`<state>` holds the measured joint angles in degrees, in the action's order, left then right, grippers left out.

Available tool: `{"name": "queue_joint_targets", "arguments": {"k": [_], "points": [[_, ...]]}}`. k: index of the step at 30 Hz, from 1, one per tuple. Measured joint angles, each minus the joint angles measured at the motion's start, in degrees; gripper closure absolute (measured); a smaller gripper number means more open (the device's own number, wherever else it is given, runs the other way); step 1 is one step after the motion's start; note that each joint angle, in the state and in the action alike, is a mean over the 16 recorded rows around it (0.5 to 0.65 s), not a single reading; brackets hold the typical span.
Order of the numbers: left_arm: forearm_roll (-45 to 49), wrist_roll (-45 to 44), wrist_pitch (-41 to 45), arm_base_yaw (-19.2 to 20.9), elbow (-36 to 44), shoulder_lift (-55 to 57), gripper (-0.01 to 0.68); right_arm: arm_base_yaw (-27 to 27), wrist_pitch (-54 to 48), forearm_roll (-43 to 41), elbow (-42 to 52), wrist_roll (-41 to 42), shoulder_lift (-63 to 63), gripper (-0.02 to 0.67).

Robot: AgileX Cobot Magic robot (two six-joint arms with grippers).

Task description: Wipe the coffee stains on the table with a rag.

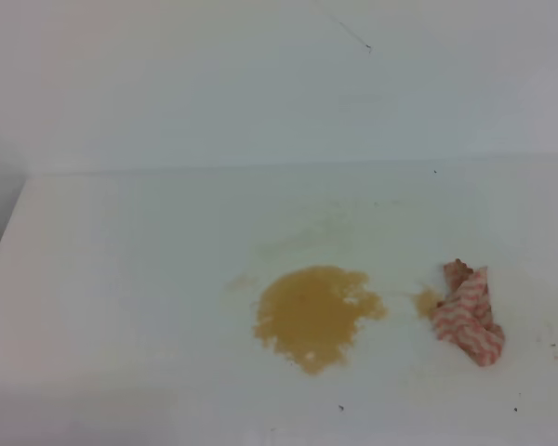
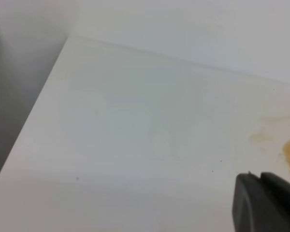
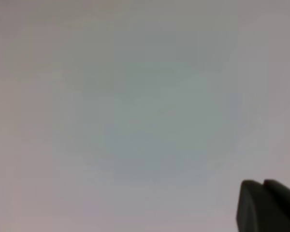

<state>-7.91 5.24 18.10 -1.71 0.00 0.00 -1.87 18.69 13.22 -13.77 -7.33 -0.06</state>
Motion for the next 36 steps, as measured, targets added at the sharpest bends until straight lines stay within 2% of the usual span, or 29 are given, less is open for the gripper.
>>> {"name": "queue_joint_targets", "arguments": {"k": [11, 16, 21, 29, 36], "points": [[0.00, 0.00, 0.00, 0.00, 0.00, 0.00, 0.675, 0.93, -31.12, -0.94, -14.97, 4.72, 12.52, 0.652], [0.00, 0.00, 0.00, 0.00, 0.00, 0.00, 0.675, 1.80, -42.23, -0.67, -20.76, 7.49, 19.52, 0.652], [0.00, 0.00, 0.00, 0.00, 0.00, 0.00, 0.675, 3.28, -48.14, 1.57, -23.79, 10.04, 24.23, 0.652], [0.00, 0.00, 0.00, 0.00, 0.00, 0.00, 0.675, 5.94, -51.56, 5.38, -25.84, 16.00, 30.91, 0.652], [0.00, 0.00, 0.00, 0.00, 0.00, 0.00, 0.675, 8.37, -58.32, 5.65, -31.20, 20.69, 43.09, 0.642]]}}
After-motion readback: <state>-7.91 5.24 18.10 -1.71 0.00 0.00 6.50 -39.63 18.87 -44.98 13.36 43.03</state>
